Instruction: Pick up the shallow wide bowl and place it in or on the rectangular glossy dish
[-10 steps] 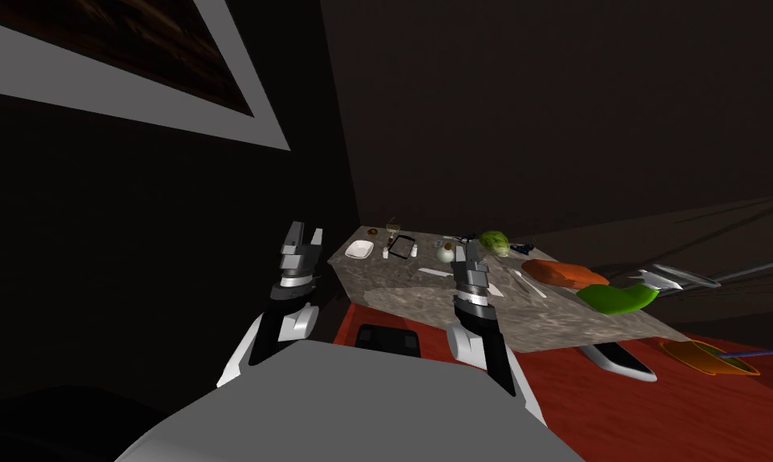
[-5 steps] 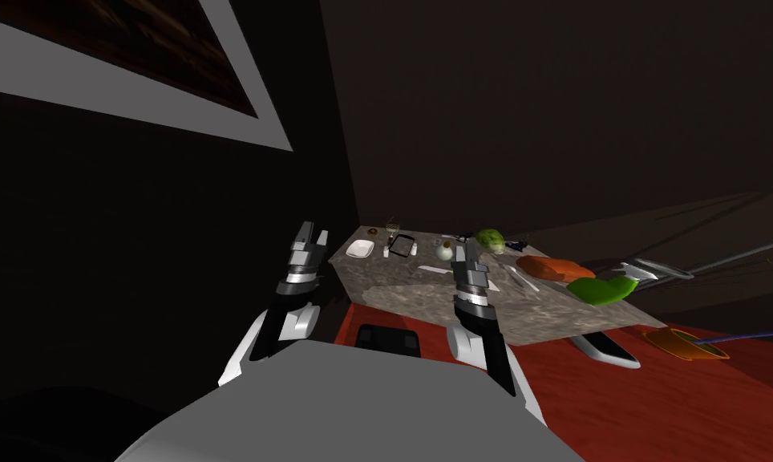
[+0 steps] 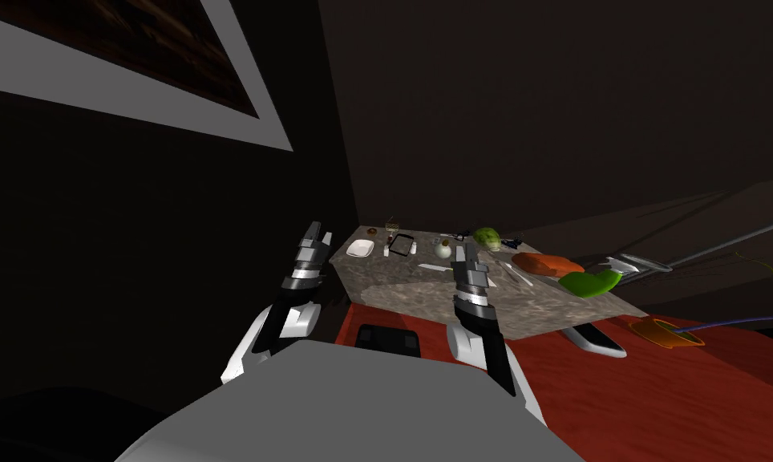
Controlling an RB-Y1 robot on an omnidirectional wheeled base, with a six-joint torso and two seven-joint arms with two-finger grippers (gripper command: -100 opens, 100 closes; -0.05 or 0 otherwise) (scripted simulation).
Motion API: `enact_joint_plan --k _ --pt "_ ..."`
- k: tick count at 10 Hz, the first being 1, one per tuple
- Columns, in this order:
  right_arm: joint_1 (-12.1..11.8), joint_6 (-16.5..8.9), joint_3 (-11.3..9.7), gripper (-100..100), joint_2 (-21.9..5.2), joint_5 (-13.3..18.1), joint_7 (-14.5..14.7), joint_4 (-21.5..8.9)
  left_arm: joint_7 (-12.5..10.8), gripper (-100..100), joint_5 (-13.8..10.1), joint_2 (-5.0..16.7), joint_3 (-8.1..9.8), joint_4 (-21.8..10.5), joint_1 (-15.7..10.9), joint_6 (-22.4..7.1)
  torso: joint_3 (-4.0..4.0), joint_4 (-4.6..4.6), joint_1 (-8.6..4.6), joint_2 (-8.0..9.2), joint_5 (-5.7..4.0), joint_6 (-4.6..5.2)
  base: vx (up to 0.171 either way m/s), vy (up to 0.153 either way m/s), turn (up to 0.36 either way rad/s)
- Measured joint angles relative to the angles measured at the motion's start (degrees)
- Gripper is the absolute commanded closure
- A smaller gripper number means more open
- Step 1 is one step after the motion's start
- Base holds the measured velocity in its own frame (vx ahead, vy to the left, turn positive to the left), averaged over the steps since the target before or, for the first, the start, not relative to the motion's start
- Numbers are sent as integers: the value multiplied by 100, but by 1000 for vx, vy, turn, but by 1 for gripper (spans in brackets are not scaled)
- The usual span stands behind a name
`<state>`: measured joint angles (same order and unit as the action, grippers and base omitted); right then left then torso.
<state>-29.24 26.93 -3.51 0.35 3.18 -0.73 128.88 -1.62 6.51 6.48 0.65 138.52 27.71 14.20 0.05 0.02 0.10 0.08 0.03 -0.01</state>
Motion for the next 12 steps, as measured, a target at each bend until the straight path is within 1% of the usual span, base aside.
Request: enact_joint_plan --k 2,5,9,10,11,12 --pt "0 0 0 0 0 0 0 0 -11 -100 -9 32 -28 10 -11 -284 0 0 0 0 0 0 -22 26 -49" --pt "0 0 0 0 0 0 0 0 -25 -100 -15 68 -81 -12 -101 -757 -2 -1 1 -3 0 1 -17 25 -39" --pt "0 0 0 0 0 0 0 0 -25 -100 4 67 -199 2 -210 -1467 -3 -1 0 -6 0 0 -12 26 -45" --pt "0 0 0 0 0 0 0 0 -47 -100 -19 101 -171 -38 -273 -1644 -4 -1 0 -7 0 0 -11 24 -55" --pt "0 0 0 0 0 0 0 0 -86 -100 -52 147 -156 -37 -281 -1812 -3 -1 1 -6 0 0 -9 22 -37" --pt "0 0 0 0 0 0 0 0 -88 -100 -39 131 -192 -34 -286 -1978 -4 -1 -1 -6 0 0 -7 25 -74"
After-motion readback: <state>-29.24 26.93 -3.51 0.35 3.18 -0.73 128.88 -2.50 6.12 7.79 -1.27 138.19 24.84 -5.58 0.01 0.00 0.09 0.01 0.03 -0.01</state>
